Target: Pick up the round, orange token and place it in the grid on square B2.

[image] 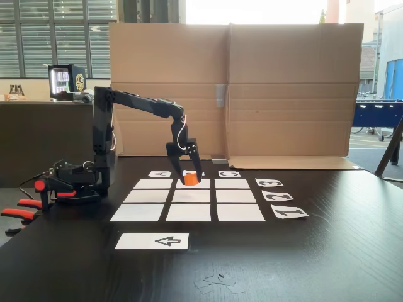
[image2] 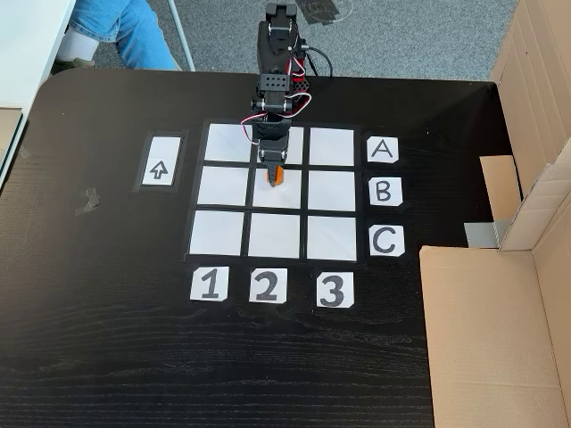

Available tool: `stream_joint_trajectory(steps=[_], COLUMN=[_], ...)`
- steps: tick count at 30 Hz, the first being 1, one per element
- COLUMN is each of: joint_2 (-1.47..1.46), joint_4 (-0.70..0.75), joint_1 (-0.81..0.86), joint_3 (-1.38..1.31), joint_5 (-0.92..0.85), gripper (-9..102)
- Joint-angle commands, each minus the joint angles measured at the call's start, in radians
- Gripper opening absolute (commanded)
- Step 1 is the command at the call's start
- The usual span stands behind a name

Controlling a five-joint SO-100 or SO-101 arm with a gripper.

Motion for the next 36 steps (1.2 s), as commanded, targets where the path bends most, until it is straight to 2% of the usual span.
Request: stream_joint_trajectory(steps=[1,23,26,28,29,33,36], joint_2=[-0.005,-0.083,-0.078,-0.072,-0.069,-0.058,-0.017], joint_4=[-0.023,-0.072,-0.072,-0.067,-0.064,-0.072,-0.103], joint_1=[0.008,-0.008,-0.005,0.0,0.0,0.0,0.008], joint_3=[0.005,0.017,0.035,0.057,0.067,0.095,0.129], joint_5=[0.012,0.038,0.038,0.051,0.051,0.051,0.057], gripper=[0,2,18,47,56,70,76])
